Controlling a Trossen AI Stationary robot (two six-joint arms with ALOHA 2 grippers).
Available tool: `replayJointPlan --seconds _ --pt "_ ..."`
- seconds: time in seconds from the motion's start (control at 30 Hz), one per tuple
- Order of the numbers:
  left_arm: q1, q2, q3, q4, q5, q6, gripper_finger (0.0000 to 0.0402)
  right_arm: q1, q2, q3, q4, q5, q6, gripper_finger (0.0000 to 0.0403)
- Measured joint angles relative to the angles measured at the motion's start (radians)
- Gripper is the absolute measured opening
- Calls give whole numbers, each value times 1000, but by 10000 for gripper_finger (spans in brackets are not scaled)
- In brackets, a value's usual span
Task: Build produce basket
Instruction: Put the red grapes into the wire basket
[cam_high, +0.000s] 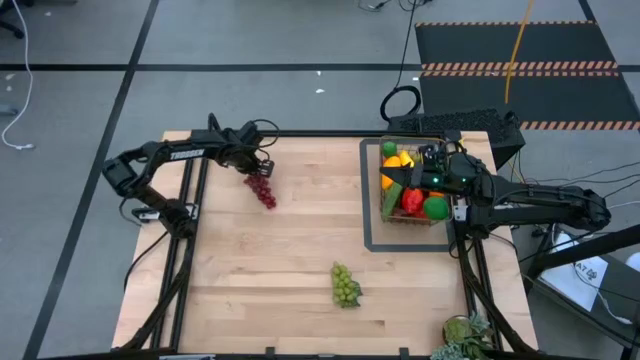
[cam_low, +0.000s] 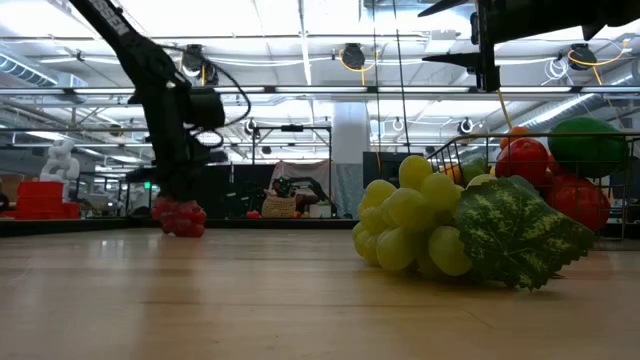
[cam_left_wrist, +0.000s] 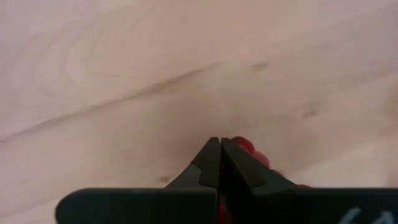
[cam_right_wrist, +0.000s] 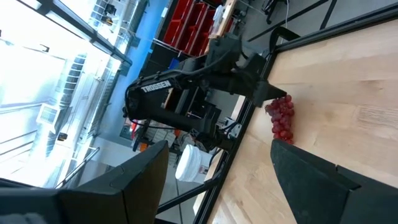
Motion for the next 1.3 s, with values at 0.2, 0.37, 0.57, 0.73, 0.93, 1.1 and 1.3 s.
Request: replayJointPlan --seconds 0.2,0.37,0.57,0.73,0.93,1.1,1.3 --pt "-58 -110 28 1 3 -37 3 0 0 0 0 23 -2 276" --pt "-113 -195 49 4 -2 -70 2 -2 0 0 0 29 -13 276" --pt "-181 -276 86 5 0 -95 1 -2 1 0 0 77 -30 276" --pt "-226 -342 133 9 24 -127 1 -2 2 0 0 104 -54 276" --pt "-249 -409 154 90 107 -227 1 -2 2 0 0 104 -81 276" --pt "-249 -420 154 175 180 -391 1 -1 2 0 0 104 -86 276" --pt "-244 -420 96 440 172 -547 0 0 2 0 0 100 -87 276"
